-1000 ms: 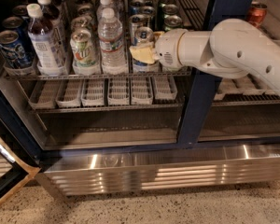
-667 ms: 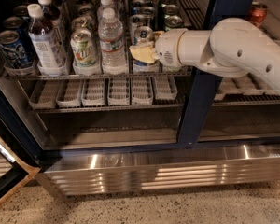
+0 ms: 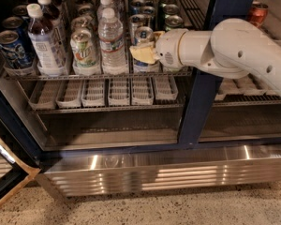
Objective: Pick redbull can from top shelf of fridge
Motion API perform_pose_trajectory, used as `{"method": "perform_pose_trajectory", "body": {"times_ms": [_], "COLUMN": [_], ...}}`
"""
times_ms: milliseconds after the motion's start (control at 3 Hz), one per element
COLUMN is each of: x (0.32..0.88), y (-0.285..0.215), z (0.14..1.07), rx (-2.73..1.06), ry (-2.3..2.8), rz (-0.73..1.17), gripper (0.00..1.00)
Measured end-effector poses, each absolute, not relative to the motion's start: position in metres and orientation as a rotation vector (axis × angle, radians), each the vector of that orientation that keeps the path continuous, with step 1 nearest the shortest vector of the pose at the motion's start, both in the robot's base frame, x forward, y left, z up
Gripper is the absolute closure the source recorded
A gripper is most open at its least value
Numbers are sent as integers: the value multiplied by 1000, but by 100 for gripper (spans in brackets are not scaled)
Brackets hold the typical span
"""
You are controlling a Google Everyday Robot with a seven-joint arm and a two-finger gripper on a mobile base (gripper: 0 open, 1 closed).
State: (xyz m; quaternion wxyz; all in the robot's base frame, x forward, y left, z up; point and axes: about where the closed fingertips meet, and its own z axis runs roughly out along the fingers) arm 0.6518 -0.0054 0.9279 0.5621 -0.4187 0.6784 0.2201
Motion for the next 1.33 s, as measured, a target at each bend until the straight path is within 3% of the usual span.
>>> {"method": "perform_pose_trajectory", "body": {"times_ms": [1333], "x": [654], "y": [-6], "z": [928], "rx": [-989], "ry": [1597], "rz": [522], "gripper": [100]}}
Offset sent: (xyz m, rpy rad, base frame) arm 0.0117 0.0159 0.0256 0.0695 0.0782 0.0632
